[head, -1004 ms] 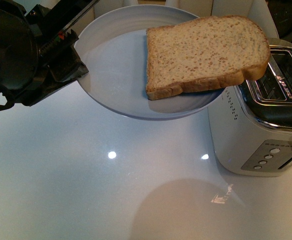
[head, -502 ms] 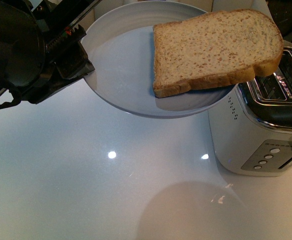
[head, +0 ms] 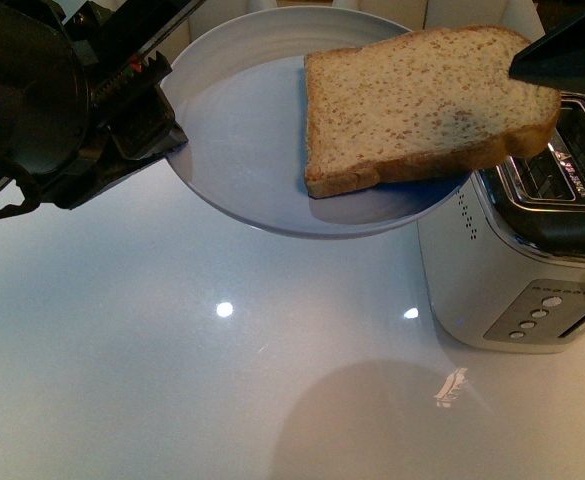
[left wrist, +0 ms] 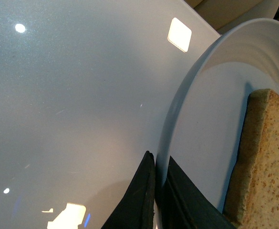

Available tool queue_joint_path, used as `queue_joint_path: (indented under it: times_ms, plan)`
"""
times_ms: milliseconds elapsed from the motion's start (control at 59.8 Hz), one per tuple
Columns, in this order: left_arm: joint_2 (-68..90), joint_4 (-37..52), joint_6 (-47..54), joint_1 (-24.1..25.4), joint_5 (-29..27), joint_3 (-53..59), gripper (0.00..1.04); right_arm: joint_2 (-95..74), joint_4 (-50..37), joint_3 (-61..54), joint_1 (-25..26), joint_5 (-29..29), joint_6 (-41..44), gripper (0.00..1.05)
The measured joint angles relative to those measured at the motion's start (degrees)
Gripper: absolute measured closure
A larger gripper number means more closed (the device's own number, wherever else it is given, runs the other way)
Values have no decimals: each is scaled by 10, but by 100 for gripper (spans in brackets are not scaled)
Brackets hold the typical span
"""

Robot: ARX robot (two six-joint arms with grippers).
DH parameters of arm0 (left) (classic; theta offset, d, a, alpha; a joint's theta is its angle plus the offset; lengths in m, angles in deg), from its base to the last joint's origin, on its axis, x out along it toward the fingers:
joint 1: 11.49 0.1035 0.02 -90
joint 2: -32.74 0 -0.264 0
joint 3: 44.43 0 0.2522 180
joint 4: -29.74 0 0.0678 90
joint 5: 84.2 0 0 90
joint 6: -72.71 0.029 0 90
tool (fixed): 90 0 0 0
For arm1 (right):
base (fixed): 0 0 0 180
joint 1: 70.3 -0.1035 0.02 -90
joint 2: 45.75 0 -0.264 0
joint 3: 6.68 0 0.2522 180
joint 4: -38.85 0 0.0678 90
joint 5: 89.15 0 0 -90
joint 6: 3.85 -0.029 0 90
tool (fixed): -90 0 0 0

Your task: Left arm holds plate, right arm toasts bread

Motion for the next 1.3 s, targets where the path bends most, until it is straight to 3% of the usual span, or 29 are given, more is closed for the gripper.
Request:
queue_joint_path:
  times_ms: [184, 669, 820, 1054, 1305]
  plan:
    - [0, 0, -1, 0, 2, 0, 102, -60, -38, 8, -10, -6, -36, 9]
    - [0, 6, -10, -1, 9, 0, 102, -54, -55, 15, -17, -6, -76, 83]
    - [0, 12, -11, 0, 13, 0, 102, -20, -45, 15, -2, 5, -76, 101]
    - [0, 16, -11, 0, 15, 0, 102, 46, -21, 29, 37, 7, -63, 101]
    - [0, 16, -12, 0, 15, 0, 102, 95, -5, 81, 103, -76, 43, 101]
